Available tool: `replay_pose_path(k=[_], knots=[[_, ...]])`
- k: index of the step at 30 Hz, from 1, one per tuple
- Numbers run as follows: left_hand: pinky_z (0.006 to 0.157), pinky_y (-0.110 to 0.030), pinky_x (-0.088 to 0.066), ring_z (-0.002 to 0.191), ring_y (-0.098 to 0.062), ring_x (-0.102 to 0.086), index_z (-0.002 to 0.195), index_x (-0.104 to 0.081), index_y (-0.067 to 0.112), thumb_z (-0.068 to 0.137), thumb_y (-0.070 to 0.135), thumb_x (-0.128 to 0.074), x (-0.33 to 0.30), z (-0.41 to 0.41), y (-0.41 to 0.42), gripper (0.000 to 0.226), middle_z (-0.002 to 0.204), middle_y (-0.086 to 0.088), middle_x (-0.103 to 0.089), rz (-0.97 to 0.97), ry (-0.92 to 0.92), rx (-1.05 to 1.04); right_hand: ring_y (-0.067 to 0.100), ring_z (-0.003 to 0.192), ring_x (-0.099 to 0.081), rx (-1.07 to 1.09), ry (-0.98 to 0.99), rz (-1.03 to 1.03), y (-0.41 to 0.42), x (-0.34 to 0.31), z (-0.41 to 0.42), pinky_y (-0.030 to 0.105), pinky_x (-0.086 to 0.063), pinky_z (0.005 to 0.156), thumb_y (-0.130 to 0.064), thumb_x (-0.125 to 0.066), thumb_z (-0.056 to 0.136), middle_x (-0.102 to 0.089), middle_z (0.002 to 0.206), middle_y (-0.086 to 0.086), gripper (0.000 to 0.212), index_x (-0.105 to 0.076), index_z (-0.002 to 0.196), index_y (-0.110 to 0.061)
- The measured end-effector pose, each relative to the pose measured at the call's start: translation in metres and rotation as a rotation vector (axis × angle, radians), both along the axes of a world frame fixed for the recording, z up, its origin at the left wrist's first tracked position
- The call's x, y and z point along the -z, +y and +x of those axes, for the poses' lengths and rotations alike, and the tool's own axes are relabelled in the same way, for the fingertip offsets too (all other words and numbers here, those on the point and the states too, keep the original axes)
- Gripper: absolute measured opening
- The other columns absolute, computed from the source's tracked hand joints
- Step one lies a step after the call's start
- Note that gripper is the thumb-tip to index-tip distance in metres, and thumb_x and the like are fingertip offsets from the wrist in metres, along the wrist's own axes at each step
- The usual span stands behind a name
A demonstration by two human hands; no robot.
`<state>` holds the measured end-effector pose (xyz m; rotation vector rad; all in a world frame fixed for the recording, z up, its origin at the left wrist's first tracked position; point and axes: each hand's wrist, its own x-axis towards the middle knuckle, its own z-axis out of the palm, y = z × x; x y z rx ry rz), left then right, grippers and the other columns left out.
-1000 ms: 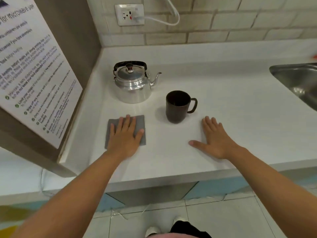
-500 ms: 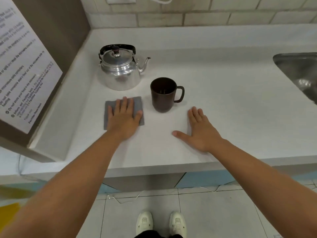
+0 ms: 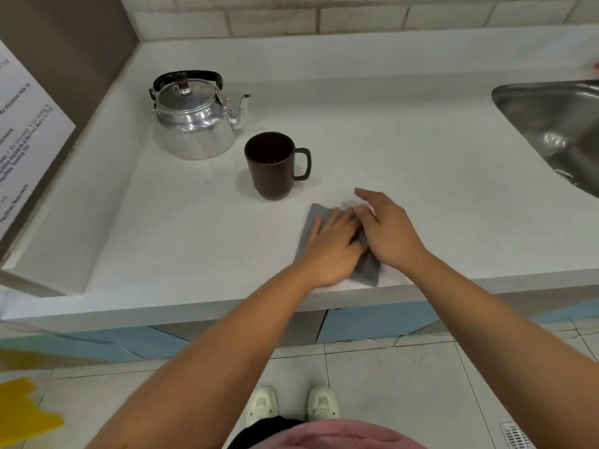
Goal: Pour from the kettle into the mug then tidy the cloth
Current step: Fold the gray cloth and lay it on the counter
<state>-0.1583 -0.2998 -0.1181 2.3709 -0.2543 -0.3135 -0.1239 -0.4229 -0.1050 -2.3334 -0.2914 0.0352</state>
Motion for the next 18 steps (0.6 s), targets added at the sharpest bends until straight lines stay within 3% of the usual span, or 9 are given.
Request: replay_pose_path(k=[2, 4, 6, 8, 12, 15, 18], knots=[[0.112, -0.040, -0.030, 0.122, -0.020, -0.052, 0.121, -0.062, 0.014, 0.093, 0.004, -0.042, -0.016, 0.003, 0.013, 0.036, 0.125, -0.008, -0.064, -0.438, 0.055, -0.148, 0.025, 0.133, -0.043, -0.023, -0.017, 0.055, 0.005, 0.001, -0.009, 0.013, -0.022, 0.103, -0.012, -0.038, 0.100, -0.047, 0.144, 0.012, 0.040, -0.044, 0.140, -0.006], [0.093, -0.032, -0.050, 0.094, -0.011, -0.068, 0.096, -0.073, 0.013, 0.088, -0.004, -0.045, -0.020, -0.006, 0.047, 0.034, 0.098, -0.001, -0.074, -0.580, -0.052, -0.399, 0.022, 0.140, -0.033, -0.209, 0.035, 0.052, 0.009, 0.007, -0.023, 0.004, -0.012, 0.105, -0.015, -0.036, 0.102, -0.039, 0.150, 0.006, 0.045, -0.034, 0.146, -0.008], [0.080, -0.026, -0.050, 0.082, -0.012, -0.069, 0.087, -0.072, 0.015, 0.089, -0.001, -0.048, -0.013, -0.014, 0.090, 0.029, 0.089, 0.001, -0.074, -0.384, -0.243, -0.564, 0.017, 0.148, -0.004, -0.472, -0.003, -0.176, 0.006, 0.018, -0.032, 0.014, 0.003, 0.114, -0.029, -0.030, 0.103, -0.012, 0.161, -0.002, 0.053, -0.015, 0.152, -0.017], [0.083, -0.027, -0.046, 0.094, -0.021, -0.065, 0.096, -0.071, 0.015, 0.091, 0.004, -0.050, -0.003, -0.016, 0.129, 0.024, 0.099, -0.004, -0.073, -0.064, -0.380, -0.655, 0.014, 0.147, 0.015, -0.563, -0.083, -0.441, -0.005, 0.029, -0.022, 0.030, 0.011, 0.118, -0.041, -0.021, 0.102, 0.009, 0.159, -0.009, 0.056, -0.001, 0.152, -0.028], [0.110, -0.043, -0.031, 0.129, -0.037, -0.044, 0.130, -0.055, 0.001, 0.098, 0.019, -0.050, 0.019, -0.010, 0.152, 0.037, 0.139, -0.020, -0.052, 0.274, -0.340, -0.537, 0.027, 0.149, 0.008, -0.286, -0.034, -0.618, -0.025, 0.030, 0.054, 0.042, 0.002, 0.119, -0.043, -0.019, 0.102, 0.007, 0.162, 0.002, 0.058, 0.001, 0.153, -0.025], [0.115, -0.043, -0.023, 0.136, -0.034, -0.036, 0.135, -0.049, 0.003, 0.099, 0.029, -0.047, 0.024, -0.007, 0.150, 0.045, 0.146, -0.018, -0.045, 0.347, -0.324, -0.478, 0.037, 0.147, 0.008, -0.140, 0.038, -0.763, -0.020, 0.029, 0.132, 0.050, 0.000, 0.118, -0.041, -0.014, 0.102, 0.009, 0.163, 0.010, 0.059, 0.004, 0.153, -0.019], [0.115, -0.042, -0.021, 0.138, -0.031, -0.034, 0.137, -0.049, 0.007, 0.099, 0.031, -0.047, 0.023, -0.007, 0.151, 0.046, 0.148, -0.015, -0.043, 0.355, -0.329, -0.496, 0.036, 0.147, 0.013, -0.036, 0.110, -0.720, 0.017, 0.028, 0.186, 0.050, 0.004, 0.118, -0.044, -0.012, 0.100, 0.014, 0.162, 0.009, 0.060, 0.009, 0.152, -0.021]])
